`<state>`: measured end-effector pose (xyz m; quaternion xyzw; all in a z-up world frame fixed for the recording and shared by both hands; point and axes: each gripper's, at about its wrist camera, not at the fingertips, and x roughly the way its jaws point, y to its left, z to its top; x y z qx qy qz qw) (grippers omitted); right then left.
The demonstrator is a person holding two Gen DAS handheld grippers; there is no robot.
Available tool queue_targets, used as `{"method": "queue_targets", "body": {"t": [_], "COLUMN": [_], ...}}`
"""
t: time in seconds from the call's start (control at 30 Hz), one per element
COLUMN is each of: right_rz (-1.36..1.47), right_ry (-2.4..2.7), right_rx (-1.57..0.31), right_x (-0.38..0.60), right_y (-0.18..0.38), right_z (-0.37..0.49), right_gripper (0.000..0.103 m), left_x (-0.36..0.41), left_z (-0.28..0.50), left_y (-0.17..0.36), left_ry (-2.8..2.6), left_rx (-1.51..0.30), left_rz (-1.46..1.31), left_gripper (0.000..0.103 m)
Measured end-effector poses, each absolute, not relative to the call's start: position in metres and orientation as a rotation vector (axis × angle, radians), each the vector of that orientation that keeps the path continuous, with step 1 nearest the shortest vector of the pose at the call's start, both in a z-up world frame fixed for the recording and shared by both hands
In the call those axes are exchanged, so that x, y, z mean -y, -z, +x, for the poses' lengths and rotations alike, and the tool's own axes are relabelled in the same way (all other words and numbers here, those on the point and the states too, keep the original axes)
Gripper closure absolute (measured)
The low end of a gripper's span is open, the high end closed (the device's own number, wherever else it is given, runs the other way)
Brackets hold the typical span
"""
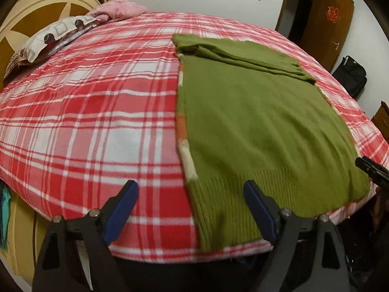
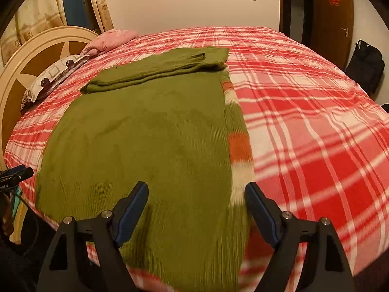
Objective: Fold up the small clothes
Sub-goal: 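Move both grippers over the ribbed hem of the folded sweater, then grasp the ribbed hem with the left gripper while the right gripper grasps it too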
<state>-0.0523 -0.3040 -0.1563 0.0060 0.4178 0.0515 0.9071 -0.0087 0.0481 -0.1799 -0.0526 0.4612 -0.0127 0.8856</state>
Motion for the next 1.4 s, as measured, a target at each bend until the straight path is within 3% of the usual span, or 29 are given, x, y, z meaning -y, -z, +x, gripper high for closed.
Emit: {"method": "queue_targets", "body": {"t": [0.17,0.3,0.47,0.53,0.87,0.97,1.0,1.33,1.37,1.4], "right_rz": [0.007,0.018,0.040,0.051,0.051,0.054,0.054,0.149,0.146,0.134], "right_ry": [-0.080,-0.074,-0.081,-0.086,-0.122,-0.131,-0.130,-0.128,-0.130,-0.134], "right_rx": [-0.878,-0.869,-0.875,-0.880,-0.901,-0.909,-0.912,-0.905,-0.901,-0.904], "right_x": [0.312,0.320,0.325,0.326,0.322,0.322,0.323,0.337,0.336,0.334], "right_y": [0.161,0.160,0.158,0.158,0.161,0.160,0.160,0.160,0.160,0.163], "right_z": [-0.073,-0.086,-0.091,-0.094,-0.102,-0.105,-0.106,-0.108,-0.107,-0.106], "right_gripper": [0.030,0.034,0.042,0.044,0.044,0.047,0.053,0.058,0.058,0.060], "left_x": [-0.046,-0.042,-0.039,-0.043,-0.038,-0.041,-0.040,-0.044,-0.043,-0.042], "left_z": [-0.020,-0.023,-0.024,-0.023,-0.016,-0.019,-0.019,-0.014,-0.014,-0.014], "left_y": [0.190,0.205,0.217,0.220,0.225,0.223,0.222,0.228,0.228,0.226], "left_ry": [0.089,0.158,0.194,0.175,0.184,0.185,0.197,0.241,0.244,0.256], "left_rx": [-1.025,-1.107,-1.156,-1.168,-1.169,-1.153,-1.147,-1.140,-1.136,-1.121], "left_rz": [-0.152,-0.212,-0.265,-0.282,-0.260,-0.249,-0.252,-0.308,-0.297,-0.294], "left_gripper": [0.021,0.047,0.054,0.063,0.065,0.081,0.084,0.080,0.081,0.090]}}
